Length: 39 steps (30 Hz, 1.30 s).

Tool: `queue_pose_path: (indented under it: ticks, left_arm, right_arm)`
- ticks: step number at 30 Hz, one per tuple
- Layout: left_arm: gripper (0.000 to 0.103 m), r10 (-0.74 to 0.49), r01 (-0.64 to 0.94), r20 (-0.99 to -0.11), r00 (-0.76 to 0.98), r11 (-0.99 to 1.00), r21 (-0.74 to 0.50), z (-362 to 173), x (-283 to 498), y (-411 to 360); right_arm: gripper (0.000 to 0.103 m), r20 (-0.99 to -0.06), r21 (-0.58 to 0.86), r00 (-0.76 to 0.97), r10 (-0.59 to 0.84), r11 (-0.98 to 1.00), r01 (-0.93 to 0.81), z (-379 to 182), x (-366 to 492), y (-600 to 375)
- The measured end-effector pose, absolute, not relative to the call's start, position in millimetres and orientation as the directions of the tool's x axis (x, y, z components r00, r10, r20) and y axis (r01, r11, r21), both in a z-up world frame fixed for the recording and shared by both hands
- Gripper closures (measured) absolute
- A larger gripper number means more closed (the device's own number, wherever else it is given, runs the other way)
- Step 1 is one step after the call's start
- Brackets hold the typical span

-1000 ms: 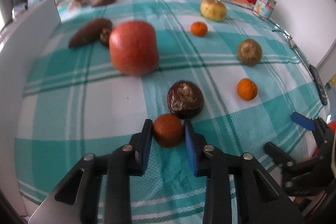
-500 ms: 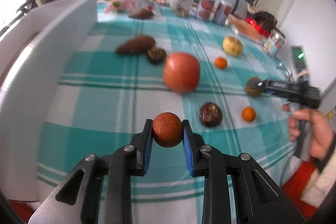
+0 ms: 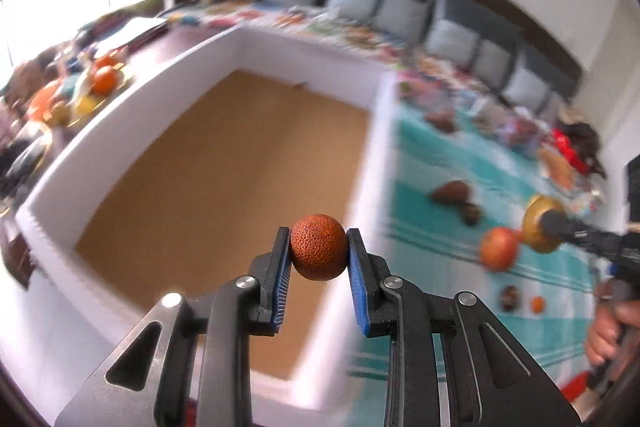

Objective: Organize fruits

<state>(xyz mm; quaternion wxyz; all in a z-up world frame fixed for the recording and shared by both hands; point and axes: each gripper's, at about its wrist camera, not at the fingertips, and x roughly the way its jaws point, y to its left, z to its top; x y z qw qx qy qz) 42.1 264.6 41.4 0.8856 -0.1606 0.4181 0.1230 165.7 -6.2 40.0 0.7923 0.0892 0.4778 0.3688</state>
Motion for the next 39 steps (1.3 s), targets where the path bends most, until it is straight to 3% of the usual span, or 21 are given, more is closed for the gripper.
queue_pose_path:
  ticks: [4,8,11,13,17,19,23,27,30,34,39]
  left_arm:
    - [0.076,0.128,-0.382,-0.824,0.552,0.917,-0.113,16,43,282]
    - [0.074,0.134,-0.398,-0.85,0.509,0.913,-0.094,0,44,284]
    - [0.05,0.147,-0.408,-0.855,0.498,0.909,-0.081,-1,40,282]
    - [0.044,0.16,-0.402,-0.837,0.524,0.912,-0.078,6,37,277]
    - [0.04,0.194,-0.386,-0.782,0.592,0.92,-0.064,31,37,259]
    - [0.026,0.195,-0.359,-0.746,0.636,0.931,-0.062,42,41,247]
    - [0.022,0.216,-0.28,-0.709,0.671,0.96,0.027,42,70,216]
    - [0.022,0.197,-0.223,-0.802,0.563,0.971,0.082,5,102,200]
    - [0.024,0.24,-0.216,-0.798,0.552,0.966,0.142,-2,95,183]
    - [0.022,0.238,-0.224,-0.802,0.548,0.966,0.133,0,83,173]
    - [0.022,0.257,-0.237,-0.792,0.553,0.961,0.146,0,78,160]
  right_arm:
    - [0.055,-0.691,0.488,0.16,0.705,0.618,-0.616,43,151,108]
    - [0.055,-0.748,0.434,0.12,0.653,0.618,-0.655,16,151,183]
    - [0.053,-0.78,0.43,0.112,0.616,0.657,-0.619,-5,162,200]
    - [0.053,-0.766,0.446,0.132,0.629,0.669,-0.595,-6,168,193]
    - [0.035,-0.703,0.452,0.236,0.67,0.678,-0.579,29,159,135]
    - [0.027,-0.684,0.412,0.307,0.662,0.698,-0.586,42,155,97]
    - [0.008,-0.686,0.238,0.509,0.52,0.821,-0.518,35,143,-14]
    - [0.006,-0.76,0.008,0.614,0.213,0.948,-0.319,-22,136,-143]
    - [0.006,-0.792,-0.105,0.61,0.014,0.982,-0.158,-58,126,-229]
    - [0.006,-0.794,-0.118,0.601,-0.09,0.993,-0.007,-79,115,-304]
    - [0.006,-0.795,-0.088,0.598,-0.098,0.995,0.045,-93,117,-324]
